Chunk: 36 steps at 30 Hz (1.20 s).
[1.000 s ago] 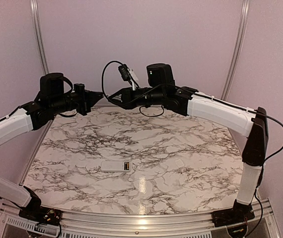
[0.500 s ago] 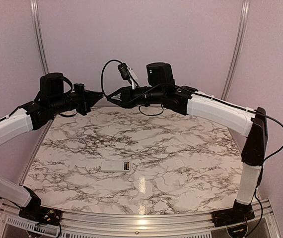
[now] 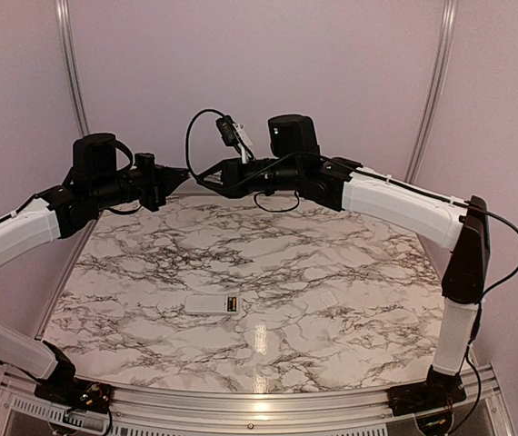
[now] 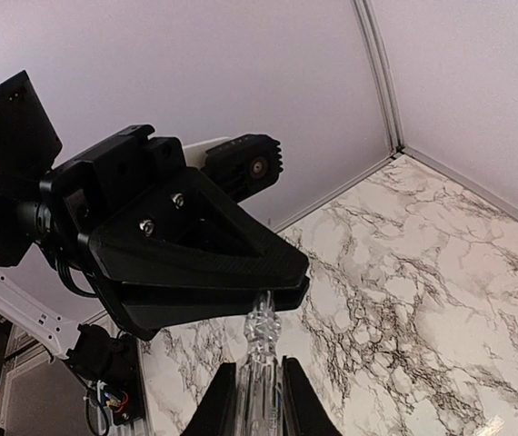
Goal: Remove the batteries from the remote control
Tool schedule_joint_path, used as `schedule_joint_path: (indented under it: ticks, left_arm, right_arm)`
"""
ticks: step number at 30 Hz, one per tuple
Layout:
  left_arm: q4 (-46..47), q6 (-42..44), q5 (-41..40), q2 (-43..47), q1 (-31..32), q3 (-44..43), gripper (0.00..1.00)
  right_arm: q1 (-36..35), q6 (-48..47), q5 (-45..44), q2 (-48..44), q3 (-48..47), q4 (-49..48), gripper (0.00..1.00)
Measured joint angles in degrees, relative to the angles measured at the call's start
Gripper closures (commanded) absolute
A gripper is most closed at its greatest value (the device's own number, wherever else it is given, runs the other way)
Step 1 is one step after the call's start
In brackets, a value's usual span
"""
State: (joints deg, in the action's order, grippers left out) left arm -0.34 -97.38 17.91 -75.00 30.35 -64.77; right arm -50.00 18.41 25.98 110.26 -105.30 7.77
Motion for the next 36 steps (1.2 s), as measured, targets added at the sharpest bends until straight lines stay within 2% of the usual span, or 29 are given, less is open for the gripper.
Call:
schedule_joint_path:
  ticks: [5,14,23,25,27,31,36]
  left_arm:
    - [0.0,0.0,0.1,0.0,0.0,0.0,1.0]
    - [0.5,-0.2,-0.1,0.0,-0.2,1.4,1.0]
    - [0.6,-0.2,0.0,0.0,-0.3,1.6,0.98]
    - [0.7,-0.1,0.0,0.0,-0.3,1.6,0.89]
    - [1.0,0.0,0.0,0.1,-0.3,1.9,0.76]
    - [1.4,0.9,0.7,0.1,-0.3,2.5,0.38]
    - [1.2,2.9,1.2,0.8,-0.2,2.8,0.05]
  right_arm:
    - [0.0,0.2,-0.7,0.0,0.0,-0.2,0.82]
    - [0.0,1.2,-1.0,1.1,-0.8,0.1,1.0]
    - [0.0,1.3,-1.0,1.3,-0.9,0.1,1.0]
    - [0.0,1.3,-1.0,1.3,-0.9,0.1,1.0]
    - [0.0,1.3,-1.0,1.3,-0.9,0.2,1.0]
    - [0.0,1.3,-1.0,1.3,-0.9,0.2,1.0]
    - [0.0,1.3,-1.6,1.3,-0.6,0.2,1.0]
